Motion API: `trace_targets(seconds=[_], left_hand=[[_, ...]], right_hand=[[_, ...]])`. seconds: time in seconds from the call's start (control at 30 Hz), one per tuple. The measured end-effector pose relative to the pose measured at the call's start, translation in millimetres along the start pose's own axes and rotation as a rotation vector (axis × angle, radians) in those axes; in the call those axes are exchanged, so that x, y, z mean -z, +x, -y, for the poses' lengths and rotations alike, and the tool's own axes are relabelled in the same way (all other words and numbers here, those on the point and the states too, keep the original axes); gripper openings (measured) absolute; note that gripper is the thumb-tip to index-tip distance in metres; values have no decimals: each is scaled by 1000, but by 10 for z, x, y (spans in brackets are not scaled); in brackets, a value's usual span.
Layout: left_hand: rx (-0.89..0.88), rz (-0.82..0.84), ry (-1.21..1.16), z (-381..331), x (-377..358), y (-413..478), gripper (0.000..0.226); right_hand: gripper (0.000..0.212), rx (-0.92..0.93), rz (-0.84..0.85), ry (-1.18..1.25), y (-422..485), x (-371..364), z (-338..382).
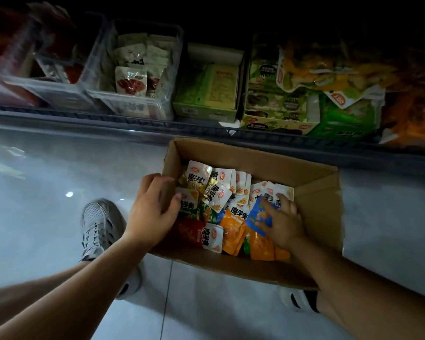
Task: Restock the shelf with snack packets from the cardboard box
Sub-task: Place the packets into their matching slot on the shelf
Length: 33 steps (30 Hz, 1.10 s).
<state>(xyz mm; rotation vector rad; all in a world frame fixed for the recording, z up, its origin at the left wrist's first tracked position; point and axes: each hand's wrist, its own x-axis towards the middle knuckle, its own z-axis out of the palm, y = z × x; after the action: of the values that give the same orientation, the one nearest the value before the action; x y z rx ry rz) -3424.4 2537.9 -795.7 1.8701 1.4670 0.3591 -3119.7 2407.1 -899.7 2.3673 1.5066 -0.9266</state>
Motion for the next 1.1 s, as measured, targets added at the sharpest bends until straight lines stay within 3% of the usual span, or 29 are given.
trace_targets(seconds=[0.13, 0.23, 0.33, 0.4, 0.57, 0.77, 1.1], left_hand=[[12, -14, -12, -2, -11, -7, 39], [0, -24, -12, 0, -18, -19, 39], [-2, -22, -15, 11, -12, -16, 39], [-7, -21, -17, 16, -12, -10, 39], [-6, -25, -19, 18, -21, -7, 38], [-3, -36, -31, 0, -19, -16, 37], [17, -18, -40, -16, -10, -17, 37]], right_hand=[[76, 140, -39, 179, -36, -32, 68], [88, -28, -166, 356, -27, -28, 100], [94, -198, -60, 327, 16, -33, 91], [86, -217, -30, 283, 29, -50, 91], [65, -110, -222, 487, 22, -66, 122], [78, -226, -230, 517, 68, -62, 117], [75, -279, -175, 473, 62, -87, 112]])
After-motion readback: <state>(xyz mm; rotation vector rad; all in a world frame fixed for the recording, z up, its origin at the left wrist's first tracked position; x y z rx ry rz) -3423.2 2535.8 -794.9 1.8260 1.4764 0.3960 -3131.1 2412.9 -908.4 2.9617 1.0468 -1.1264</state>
